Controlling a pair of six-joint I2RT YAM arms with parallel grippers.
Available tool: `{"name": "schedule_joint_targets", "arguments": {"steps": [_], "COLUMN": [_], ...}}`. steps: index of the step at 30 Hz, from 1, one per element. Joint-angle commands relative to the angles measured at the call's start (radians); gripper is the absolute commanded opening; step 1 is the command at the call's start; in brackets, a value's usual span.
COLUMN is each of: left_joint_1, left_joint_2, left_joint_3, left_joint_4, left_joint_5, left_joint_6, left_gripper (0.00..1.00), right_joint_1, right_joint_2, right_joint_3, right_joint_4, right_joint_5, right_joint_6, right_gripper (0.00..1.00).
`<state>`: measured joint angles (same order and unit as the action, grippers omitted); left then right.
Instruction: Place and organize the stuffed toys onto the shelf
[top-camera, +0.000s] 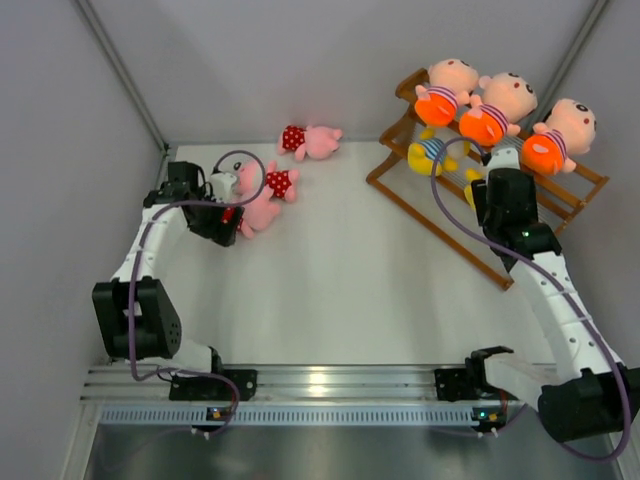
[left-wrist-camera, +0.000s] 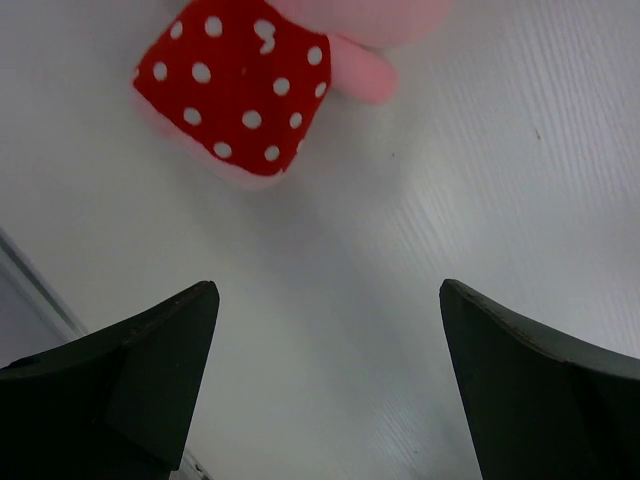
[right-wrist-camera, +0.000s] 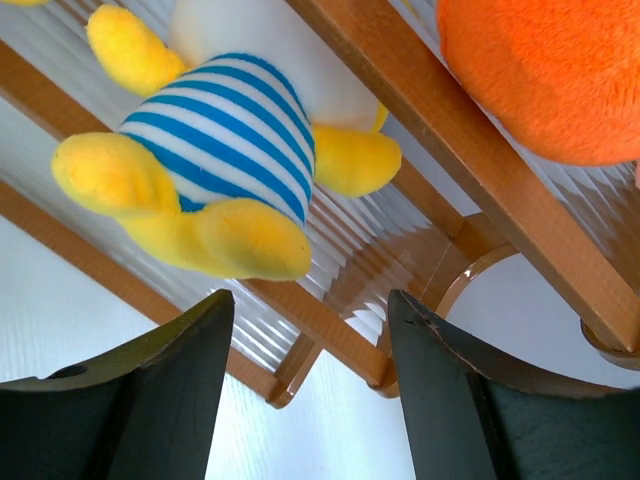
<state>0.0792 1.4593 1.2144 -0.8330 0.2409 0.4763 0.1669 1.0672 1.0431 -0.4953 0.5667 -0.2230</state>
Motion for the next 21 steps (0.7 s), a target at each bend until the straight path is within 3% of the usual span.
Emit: {"name": "schedule_joint_targets", "arguments": {"steps": [1,2,5,11,19,20,21], "left_joint_1": [-0.073,-0.146,-0.223,-0.311,-0.377,-0.377,-0.375], "left_joint_2": [0.074,0.093,0.168,0.357,0.55,0.564,0.572], "left_joint_3": [0.074,0.092,0.128,0.22,0.278,0.293,0.297], "left_joint_4": [0.149,0.182,0.239,0.327,0.446,0.443,0.442], "left_joint_5": [-0.119,-0.164,-0.18,-0.23,-0.434,-0.477,-0.486], "left_joint_6": [0.047,0.06,0.091,0.111,0.157,0.153,0.145], "left_gripper": [0.98,0.98,0.98,0.98,0.98,0.96,0.65], "right_joint_1": [0.016,0.019,0.022,0.026,0.033,0.033,0.036], "right_joint_2": [-0.029,-0.033,-0.047,-0.047,-0.062,-0.064,-0.076], "right_joint_3": [0.069,0.071,0.066,0.089,0.09,0.09,0.09], "right_joint_4": [-0.081,-0.088,-0.092,-0.121,-0.152,-0.155,-0.161], "right_joint_5": [-0.051,-0.066,-0.096,-0.134,-0.146,-0.149,-0.151], "right_joint_6": [0.011,0.008,0.002,0.013,0.004,0.005,0.004], "right_gripper": [0.64,0.64,0.65,0.66,0.66,0.66,0.66]}}
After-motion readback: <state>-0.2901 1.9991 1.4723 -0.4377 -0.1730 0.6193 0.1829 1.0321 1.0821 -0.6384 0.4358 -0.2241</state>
